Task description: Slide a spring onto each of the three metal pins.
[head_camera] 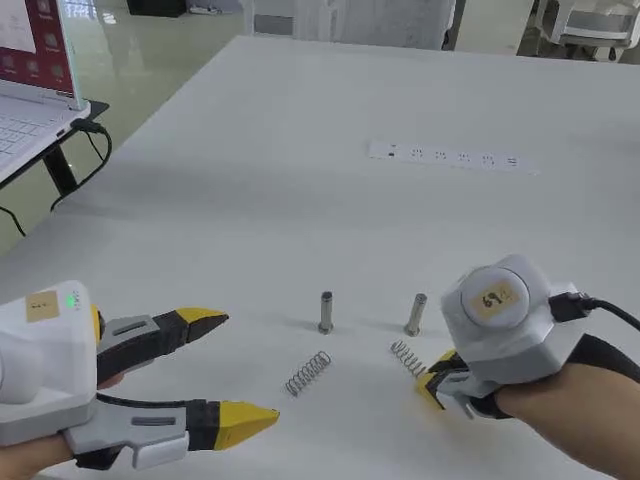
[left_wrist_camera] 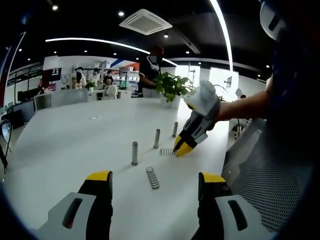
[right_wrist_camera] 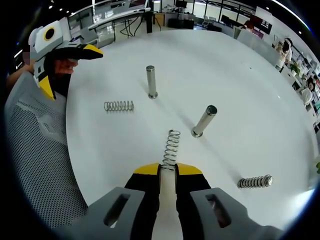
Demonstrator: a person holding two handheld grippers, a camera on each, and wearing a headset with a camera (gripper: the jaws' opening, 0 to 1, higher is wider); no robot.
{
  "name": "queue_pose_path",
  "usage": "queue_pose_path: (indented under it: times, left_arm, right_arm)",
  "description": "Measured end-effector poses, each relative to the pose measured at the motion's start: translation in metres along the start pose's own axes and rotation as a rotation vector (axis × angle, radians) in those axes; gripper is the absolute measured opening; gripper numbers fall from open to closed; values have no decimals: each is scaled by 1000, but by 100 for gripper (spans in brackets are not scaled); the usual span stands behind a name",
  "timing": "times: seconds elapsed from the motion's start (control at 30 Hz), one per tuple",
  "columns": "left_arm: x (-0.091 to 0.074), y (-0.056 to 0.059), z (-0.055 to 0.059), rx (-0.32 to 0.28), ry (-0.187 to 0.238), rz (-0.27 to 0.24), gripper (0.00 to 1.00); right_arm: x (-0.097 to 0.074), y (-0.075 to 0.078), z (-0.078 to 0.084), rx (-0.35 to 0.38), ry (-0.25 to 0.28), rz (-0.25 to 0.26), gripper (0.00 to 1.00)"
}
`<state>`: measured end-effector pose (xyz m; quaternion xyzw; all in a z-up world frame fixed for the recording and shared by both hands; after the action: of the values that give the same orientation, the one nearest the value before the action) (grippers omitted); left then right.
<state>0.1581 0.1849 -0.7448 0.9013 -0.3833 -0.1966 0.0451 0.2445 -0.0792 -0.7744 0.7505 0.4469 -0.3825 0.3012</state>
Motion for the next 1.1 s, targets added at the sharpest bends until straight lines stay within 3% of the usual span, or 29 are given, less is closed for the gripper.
queue_pose_path:
  times: [0.57, 0.93, 1.1]
  left_arm:
    - [1, 8, -11, 13, -5, 41, 58]
    - [3, 16, -28, 16, 14, 99, 52]
    - [5, 20, -38, 35, 17, 129, 51]
  right_arm:
    - [-17, -3, -4, -57, 48, -59, 8]
    - [-52, -8, -23, -107, 162, -100, 8]
    - [-67, -9, -33, -162, 206, -129, 8]
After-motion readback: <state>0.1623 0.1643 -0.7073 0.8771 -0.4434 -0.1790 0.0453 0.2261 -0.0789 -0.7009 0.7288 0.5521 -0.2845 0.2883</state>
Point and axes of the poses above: the centre of the closed fingertips' face, and the gripper's own axes: x roughly forward along the fingers, y roughly to its right, z roughly out of its underside, the point moved 10 cm from there along -x, roughly backward along the fingers, and after that the axes turned 8 degrees about -x, right-handed, at the moved point
